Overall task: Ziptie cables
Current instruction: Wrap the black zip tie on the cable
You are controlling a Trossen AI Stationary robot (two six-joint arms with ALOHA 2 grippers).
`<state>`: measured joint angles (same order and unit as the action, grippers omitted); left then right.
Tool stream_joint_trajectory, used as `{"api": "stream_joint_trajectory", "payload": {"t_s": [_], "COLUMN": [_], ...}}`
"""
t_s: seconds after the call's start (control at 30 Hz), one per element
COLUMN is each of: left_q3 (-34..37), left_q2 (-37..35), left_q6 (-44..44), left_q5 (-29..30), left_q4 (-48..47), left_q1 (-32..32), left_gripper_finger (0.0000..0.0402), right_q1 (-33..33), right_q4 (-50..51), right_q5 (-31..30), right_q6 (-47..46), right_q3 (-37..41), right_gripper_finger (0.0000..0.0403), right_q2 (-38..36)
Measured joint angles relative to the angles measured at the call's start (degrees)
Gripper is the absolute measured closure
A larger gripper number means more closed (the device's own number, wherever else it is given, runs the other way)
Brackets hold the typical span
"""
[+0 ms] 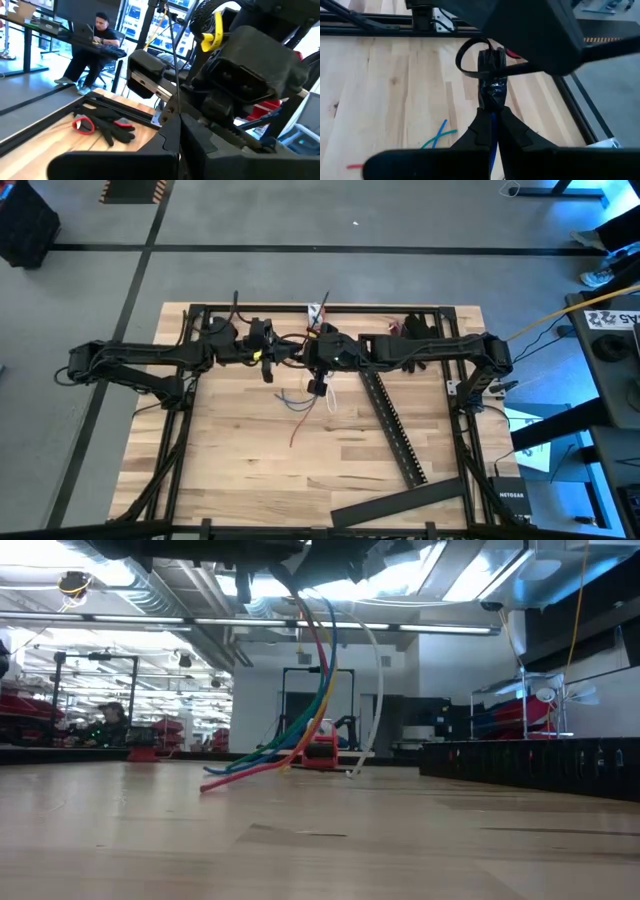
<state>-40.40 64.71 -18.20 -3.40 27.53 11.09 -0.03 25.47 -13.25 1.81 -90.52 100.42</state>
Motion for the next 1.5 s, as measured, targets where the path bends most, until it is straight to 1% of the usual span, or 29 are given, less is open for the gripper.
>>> {"api": "stream_joint_trajectory", "payload": {"t_s": [0.13, 0.33, 0.53, 0.7, 0.93, 1.0, 1.1, 1.17, 1.3, 1.43, 1.5], "left_q3": [0.0, 0.0, 0.0, 0.0, 0.0, -0.01, -0.07, -0.07, -0.07, -0.04, -0.06], "left_q2": [0.55, -1.0, -0.83, -0.74, -0.74, -0.66, -0.42, -0.37, -0.44, -0.5, -0.63], "left_q6": [1.05, 0.15, 0.57, -0.86, -2.34, -2.51, -4.01, -4.39, -4.06, -8.03, -9.52], "left_q5": [-0.02, 0.05, 0.07, -0.31, -0.5, -0.5, -0.59, -0.66, -1.16, -1.06, -1.07], "left_q4": [-0.01, 0.1, -2.18, -1.51, -0.53, -0.38, 1.05, 2.44, 3.33, 5.1, 6.93], "left_q1": [0.04, -0.09, -0.6, -1.33, -1.73, -1.75, -1.74, -1.96, -1.72, -1.64, -1.68], "left_gripper_finger": [0.0401, 0.0401, 0.0401, 0.0401, 0.0401, 0.0401, 0.0401, 0.0401, 0.0401, 0.0401, 0.0401], "right_q1": [0.07, 0.07, 0.07, 0.04, 0.02, 0.02, 0.09, 0.07, 0.57, 1.29, 1.59], "right_q4": [-0.17, 3.37, -0.15, -0.39, -2.47, -3.66, -4.24, -4.35, -5.61, -6.35, -7.87], "right_q5": [1.46, 2.29, 3.87, 1.01, 0.5, 0.17, -2.15, -2.37, -0.74, -5.25, -6.27], "right_q6": [0.91, 1.06, 2.64, 3.44, 4.91, 4.37, 1.31, 0.04, -0.06, -1.41, -1.47], "right_q3": [0.0, 0.02, 0.02, 0.02, 0.04, 0.08, 0.13, 0.13, 0.13, 0.13, 0.13], "right_gripper_finger": [0.0393, 0.0393, 0.0393, 0.0393, 0.0393, 0.0393, 0.0393, 0.0393, 0.0393, 0.0393, 0.0393], "right_q2": [0.0, 0.0, 0.0, 0.0, 0.0, 0.0, 0.0, 0.0, 0.0, 0.0, -0.08]}}
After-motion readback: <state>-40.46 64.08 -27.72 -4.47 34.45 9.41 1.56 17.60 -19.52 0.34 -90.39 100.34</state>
